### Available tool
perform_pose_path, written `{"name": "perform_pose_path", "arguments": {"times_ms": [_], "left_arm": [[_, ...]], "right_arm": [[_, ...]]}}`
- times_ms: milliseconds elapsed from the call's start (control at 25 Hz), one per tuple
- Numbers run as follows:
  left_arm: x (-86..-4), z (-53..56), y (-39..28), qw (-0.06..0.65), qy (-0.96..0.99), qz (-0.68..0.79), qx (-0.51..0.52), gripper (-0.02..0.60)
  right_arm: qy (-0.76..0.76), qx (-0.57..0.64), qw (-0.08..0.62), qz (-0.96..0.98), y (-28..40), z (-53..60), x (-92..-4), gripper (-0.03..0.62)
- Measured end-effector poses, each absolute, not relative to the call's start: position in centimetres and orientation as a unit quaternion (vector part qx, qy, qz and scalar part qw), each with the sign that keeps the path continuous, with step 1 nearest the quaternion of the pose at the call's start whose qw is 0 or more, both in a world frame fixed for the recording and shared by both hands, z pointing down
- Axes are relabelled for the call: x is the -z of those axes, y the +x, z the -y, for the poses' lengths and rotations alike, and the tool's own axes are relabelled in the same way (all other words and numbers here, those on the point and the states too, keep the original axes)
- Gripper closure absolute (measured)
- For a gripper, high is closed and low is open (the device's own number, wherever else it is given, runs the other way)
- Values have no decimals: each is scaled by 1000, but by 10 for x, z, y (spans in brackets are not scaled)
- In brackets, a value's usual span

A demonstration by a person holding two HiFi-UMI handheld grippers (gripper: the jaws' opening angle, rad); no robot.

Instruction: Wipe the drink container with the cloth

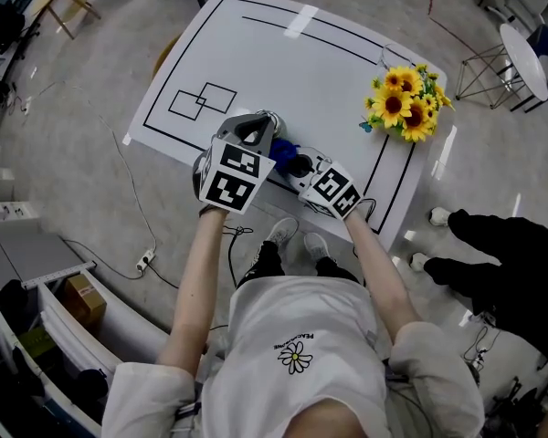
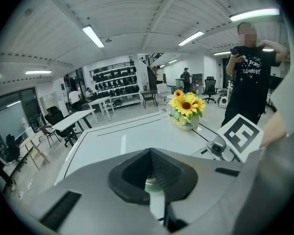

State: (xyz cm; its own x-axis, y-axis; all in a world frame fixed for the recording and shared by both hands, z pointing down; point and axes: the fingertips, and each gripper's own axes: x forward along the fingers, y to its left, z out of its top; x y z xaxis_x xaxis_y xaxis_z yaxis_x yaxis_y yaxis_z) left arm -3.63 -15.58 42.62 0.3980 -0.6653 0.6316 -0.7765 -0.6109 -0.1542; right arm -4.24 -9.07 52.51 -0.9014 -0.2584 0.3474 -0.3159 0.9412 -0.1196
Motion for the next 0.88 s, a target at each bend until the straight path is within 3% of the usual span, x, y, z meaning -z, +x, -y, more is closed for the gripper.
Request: {"name": "perform_pose_path", "arguments": {"times_ms": [320,880], "left_arm": [[-427,155,-35,90,834,434,-330,583],[-420,157,-40,71,830,467,-297,580]], "right_arm": [[158,-87,173,968,-80,89,-531,553],[144,-71,156,975,-61,71,-505,553]]}}
